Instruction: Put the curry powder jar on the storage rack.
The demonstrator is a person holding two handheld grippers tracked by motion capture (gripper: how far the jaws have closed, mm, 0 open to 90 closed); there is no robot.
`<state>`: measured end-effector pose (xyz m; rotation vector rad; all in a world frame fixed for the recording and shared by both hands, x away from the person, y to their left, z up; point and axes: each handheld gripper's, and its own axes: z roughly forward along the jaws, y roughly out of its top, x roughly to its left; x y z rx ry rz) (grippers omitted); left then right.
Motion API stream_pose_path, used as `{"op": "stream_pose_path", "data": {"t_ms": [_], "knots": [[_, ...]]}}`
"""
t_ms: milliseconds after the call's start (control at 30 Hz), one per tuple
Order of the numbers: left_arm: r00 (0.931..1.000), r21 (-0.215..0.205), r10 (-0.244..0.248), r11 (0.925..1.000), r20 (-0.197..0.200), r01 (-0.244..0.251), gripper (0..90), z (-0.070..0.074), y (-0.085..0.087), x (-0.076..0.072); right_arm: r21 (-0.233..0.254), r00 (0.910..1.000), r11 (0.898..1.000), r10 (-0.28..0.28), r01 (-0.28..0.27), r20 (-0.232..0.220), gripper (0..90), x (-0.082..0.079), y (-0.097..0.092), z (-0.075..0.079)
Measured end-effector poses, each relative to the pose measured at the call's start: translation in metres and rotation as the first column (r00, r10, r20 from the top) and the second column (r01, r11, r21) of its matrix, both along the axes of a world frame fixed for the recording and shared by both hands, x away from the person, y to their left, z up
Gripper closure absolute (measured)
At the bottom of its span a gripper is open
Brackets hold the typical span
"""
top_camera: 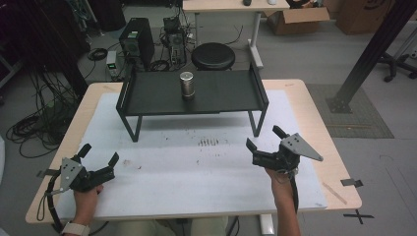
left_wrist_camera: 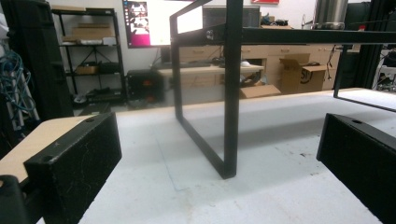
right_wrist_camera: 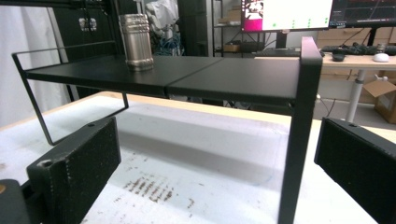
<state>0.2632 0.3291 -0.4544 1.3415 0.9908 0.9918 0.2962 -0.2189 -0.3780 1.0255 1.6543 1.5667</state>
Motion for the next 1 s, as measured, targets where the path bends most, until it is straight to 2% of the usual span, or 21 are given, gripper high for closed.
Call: {"op": "stream_pose_path", "data": {"t_ms": [300,633,1000], "knots": [[1.0,0.0,0.0,1.0,0.0,0.0,0.2,0.0,0.0,0.0,-0.01,0.9998,1.0,-0.02,0.02,-0.005,0.0,-0.001,-0.002,-0.013],[1.0,-0.001,0.0,1.0,-0.001,0.0,0.2,0.0,0.0,0.0,-0.015,0.9984,0.999,-0.052,0.051,-0.023,0.0,0.0,-0.003,-0.034],[1.0,-0.001,0.0,1.0,0.001,0.0,0.2,0.0,0.0,0.0,-0.024,0.9965,0.997,-0.076,0.075,-0.035,0.0,-0.003,-0.004,-0.047]]}}
